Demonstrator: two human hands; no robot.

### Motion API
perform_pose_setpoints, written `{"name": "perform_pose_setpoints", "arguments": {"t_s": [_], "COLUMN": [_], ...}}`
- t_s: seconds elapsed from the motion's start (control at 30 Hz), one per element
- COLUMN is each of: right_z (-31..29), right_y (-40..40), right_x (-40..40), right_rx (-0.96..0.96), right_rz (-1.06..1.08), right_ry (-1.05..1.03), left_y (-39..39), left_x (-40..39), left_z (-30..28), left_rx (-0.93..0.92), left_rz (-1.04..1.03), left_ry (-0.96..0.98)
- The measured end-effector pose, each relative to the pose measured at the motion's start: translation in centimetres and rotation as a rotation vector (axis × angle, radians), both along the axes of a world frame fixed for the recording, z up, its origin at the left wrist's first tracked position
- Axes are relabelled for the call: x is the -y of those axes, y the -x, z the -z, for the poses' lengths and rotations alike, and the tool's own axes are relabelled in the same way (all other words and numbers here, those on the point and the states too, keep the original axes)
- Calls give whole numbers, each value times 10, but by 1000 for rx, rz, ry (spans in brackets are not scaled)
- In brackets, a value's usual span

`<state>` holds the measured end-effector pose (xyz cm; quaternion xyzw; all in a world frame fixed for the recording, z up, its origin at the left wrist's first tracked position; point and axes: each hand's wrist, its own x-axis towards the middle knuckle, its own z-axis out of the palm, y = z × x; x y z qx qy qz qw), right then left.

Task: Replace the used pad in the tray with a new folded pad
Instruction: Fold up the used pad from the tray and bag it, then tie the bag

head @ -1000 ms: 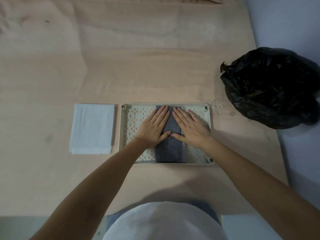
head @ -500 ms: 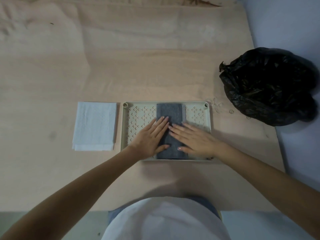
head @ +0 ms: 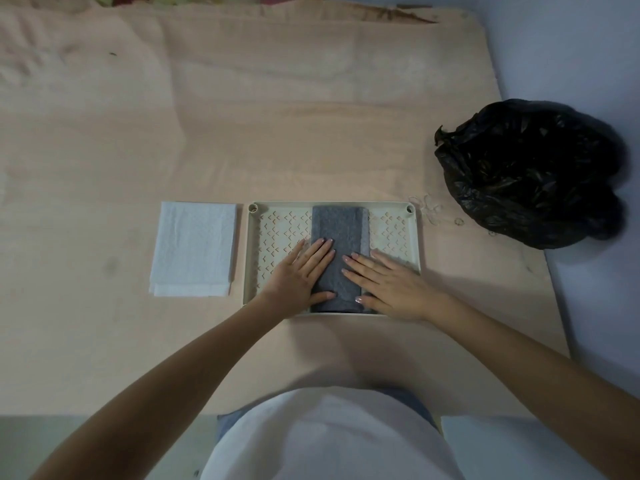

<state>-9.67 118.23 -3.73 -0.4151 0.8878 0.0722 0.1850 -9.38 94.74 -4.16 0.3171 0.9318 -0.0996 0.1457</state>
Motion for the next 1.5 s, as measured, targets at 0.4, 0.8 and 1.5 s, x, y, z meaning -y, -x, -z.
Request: {"name": "perform_pose_setpoints", "arguments": {"t_s": [0.4,0.8,1.5], "right_z": [-3,-16,-23], "right_y": [-19,15,32], "right_x": [-5,38,44], "right_rx": [119,346,691], "right_rz": [-61,1176,1463], "right_ry": [123,770,855], "left_y": [-4,15,42], "left_x": [16,10,4], "left_z": [0,-26,-17], "left_rx": [11,188,562], "left_rz": [-14,-789,-1286], "left_ry": [55,-660,-943]}}
